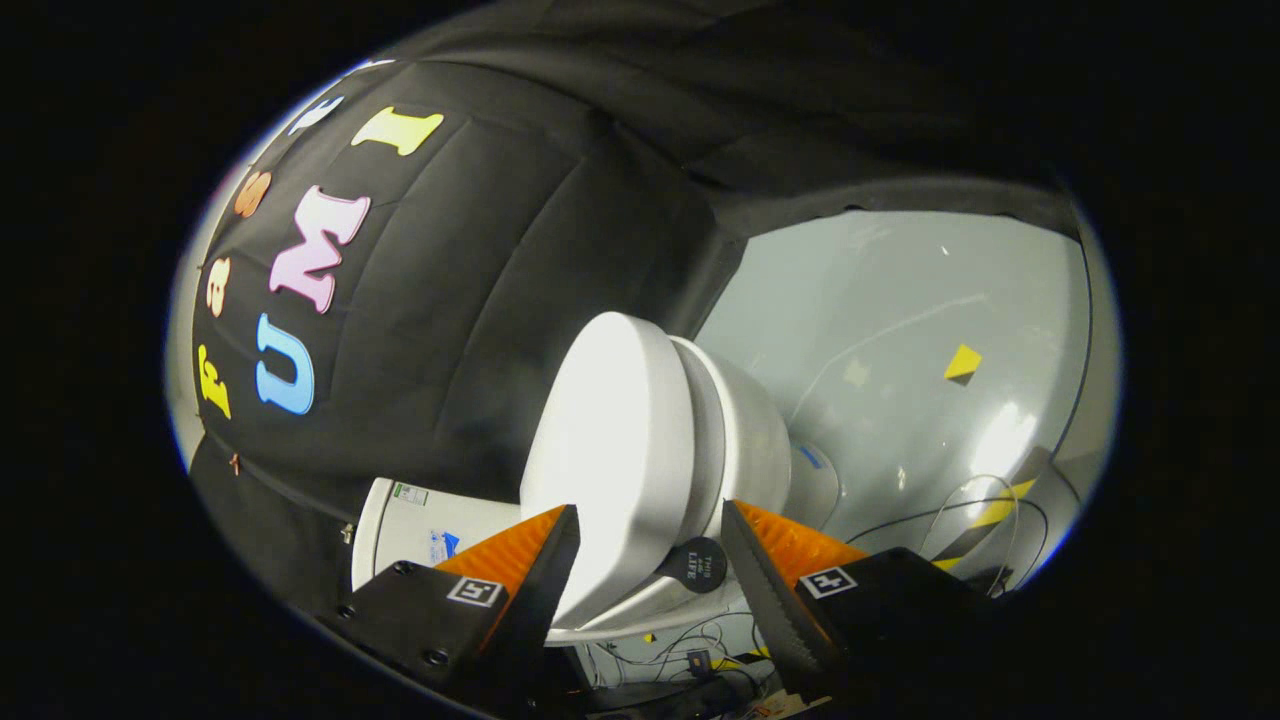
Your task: Open the toilet lid.
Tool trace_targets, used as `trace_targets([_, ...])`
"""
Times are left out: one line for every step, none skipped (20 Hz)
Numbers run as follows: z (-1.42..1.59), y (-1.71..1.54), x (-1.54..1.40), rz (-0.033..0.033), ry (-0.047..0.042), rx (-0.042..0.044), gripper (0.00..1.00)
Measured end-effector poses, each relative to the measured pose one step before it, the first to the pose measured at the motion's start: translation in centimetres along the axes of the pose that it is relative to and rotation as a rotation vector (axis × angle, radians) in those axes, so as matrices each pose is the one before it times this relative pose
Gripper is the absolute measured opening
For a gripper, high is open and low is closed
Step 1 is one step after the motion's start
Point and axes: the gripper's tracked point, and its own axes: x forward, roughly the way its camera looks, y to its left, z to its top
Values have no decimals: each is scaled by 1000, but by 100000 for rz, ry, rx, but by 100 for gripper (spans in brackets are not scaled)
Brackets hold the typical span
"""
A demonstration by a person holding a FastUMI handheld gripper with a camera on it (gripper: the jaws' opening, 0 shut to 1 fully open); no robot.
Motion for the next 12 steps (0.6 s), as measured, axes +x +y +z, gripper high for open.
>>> trace_targets([-438,-299,114,56,664,1856,92])
trace_targets([-384,-441,416,-340,606,1596,87])
trace_targets([-363,-232,319,-50,968,1530,87])
trace_targets([-405,-249,344,18,1097,1456,86])
trace_targets([-412,-403,267,54,1243,1242,85])
trace_targets([-439,-273,310,495,963,1145,85])
trace_targets([-393,-87,-1,1114,960,1203,85])
trace_targets([-276,-166,189,215,695,1239,77])
trace_targets([-370,-141,108,398,814,992,70])
trace_targets([-268,-183,267,-166,758,679,69])
trace_targets([-300,-77,320,270,866,565,69])
trace_targets([-434,-231,324,-649,771,430,61])
